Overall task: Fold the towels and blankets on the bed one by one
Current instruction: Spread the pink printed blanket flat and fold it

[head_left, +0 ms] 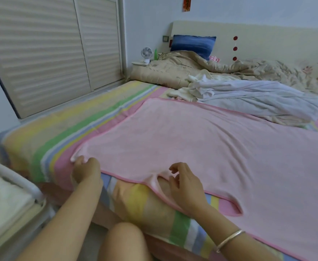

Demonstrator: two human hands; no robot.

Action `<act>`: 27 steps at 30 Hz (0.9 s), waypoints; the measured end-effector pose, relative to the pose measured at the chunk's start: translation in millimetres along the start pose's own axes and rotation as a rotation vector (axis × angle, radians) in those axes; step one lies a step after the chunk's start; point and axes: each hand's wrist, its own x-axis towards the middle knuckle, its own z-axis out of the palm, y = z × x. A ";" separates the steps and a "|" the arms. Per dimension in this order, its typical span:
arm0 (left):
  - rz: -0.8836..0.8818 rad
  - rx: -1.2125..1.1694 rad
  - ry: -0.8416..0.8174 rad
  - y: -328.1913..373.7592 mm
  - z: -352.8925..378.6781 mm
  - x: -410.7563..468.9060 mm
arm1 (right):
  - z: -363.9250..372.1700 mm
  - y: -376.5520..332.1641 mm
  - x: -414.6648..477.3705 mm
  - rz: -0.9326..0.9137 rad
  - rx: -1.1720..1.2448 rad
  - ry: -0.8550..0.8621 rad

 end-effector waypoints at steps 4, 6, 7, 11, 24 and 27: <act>0.141 0.051 -0.003 20.8 22.7 -30.0 | -6.0 8.2 0.0 0.087 0.232 -0.022; 0.346 0.172 -0.065 32.6 51.2 -77.5 | -18.9 14.0 4.0 0.202 0.414 -0.027; 0.489 0.230 -0.106 36.6 73.8 -111.4 | -33.1 21.1 6.5 0.290 0.538 -0.012; 0.845 0.222 -0.552 31.4 169.3 -282.2 | -125.7 93.0 10.5 0.661 1.167 0.034; 0.864 0.337 -1.929 -56.5 249.4 -661.8 | -422.0 374.0 -190.6 1.041 0.942 0.023; 0.874 0.497 -1.997 -63.0 270.8 -691.6 | -434.8 407.7 -203.1 0.978 0.592 -0.028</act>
